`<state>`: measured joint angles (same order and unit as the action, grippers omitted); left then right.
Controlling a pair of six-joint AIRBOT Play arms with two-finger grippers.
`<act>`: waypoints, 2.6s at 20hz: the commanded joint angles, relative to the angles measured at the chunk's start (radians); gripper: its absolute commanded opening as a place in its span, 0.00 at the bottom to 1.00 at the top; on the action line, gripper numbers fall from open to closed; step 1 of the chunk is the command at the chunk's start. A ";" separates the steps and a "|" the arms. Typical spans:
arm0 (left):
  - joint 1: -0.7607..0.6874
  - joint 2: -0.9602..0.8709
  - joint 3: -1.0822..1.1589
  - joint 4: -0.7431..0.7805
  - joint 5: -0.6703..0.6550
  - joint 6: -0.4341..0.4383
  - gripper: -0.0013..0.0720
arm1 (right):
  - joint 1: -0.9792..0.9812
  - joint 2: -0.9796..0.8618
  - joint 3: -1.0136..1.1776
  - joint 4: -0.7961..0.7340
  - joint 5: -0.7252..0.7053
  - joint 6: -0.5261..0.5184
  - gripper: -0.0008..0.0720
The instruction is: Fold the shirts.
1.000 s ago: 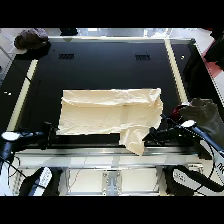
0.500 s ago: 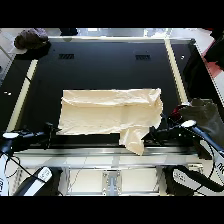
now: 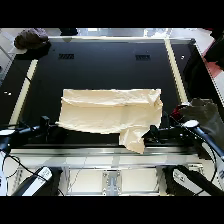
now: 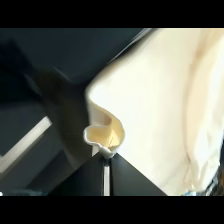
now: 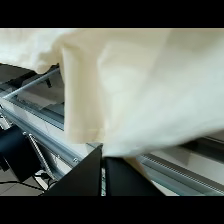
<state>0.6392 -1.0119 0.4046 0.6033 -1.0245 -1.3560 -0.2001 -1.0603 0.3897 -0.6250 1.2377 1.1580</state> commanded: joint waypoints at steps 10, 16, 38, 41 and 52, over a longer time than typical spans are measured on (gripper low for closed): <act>0.170 0.409 0.104 -0.050 -0.222 0.116 0.03 | 0.001 0.560 0.058 -0.043 0.098 0.255 0.03; 0.030 0.299 0.357 0.255 -0.195 0.099 0.03 | 0.001 0.360 0.348 -0.151 -0.083 0.203 0.03; -0.490 -0.584 0.802 0.785 0.175 -0.112 0.03 | 0.120 -0.529 0.789 -0.243 -0.385 0.105 0.03; -0.490 -0.578 0.802 0.784 0.167 -0.111 0.05 | 0.120 -0.528 0.789 -0.243 -0.385 0.105 0.03; -0.444 -0.209 0.802 0.780 0.186 -0.110 0.90 | 0.010 -0.307 1.151 -0.547 -0.040 0.116 0.49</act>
<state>0.1852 -1.3430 1.2060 1.3880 -0.8845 -1.4666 -0.1429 -1.4456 1.4548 -1.0683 1.1152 1.2675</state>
